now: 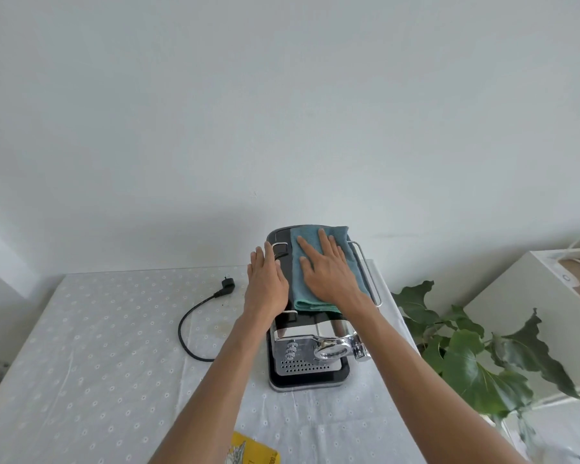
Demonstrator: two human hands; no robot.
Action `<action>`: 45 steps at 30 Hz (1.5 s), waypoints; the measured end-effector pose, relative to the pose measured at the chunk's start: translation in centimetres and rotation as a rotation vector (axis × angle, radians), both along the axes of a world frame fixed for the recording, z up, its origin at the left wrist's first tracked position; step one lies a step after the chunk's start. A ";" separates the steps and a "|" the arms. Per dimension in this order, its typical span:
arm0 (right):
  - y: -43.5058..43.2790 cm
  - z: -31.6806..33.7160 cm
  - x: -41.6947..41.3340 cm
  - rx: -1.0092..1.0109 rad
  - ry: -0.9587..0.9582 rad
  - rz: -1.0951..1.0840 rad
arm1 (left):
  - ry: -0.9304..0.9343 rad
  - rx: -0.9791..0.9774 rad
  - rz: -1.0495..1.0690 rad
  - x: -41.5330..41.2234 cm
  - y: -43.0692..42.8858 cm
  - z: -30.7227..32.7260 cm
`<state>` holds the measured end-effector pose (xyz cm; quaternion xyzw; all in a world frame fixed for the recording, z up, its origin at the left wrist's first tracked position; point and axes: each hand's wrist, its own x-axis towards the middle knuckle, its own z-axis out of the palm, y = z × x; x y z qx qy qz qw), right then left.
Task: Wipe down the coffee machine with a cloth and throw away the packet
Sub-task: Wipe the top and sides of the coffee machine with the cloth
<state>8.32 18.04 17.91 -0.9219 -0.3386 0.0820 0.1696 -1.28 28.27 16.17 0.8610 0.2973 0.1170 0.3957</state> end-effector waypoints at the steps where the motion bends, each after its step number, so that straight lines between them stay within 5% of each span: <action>1: -0.7 0.0 -0.7 0.001 -0.008 0.007 | -0.001 -0.002 0.003 -0.1 -0.1 0.0; 45: -0.3 0.7 -4.7 -0.031 0.095 -0.519 | -0.057 -0.095 -0.003 -1.1 -0.8 -0.3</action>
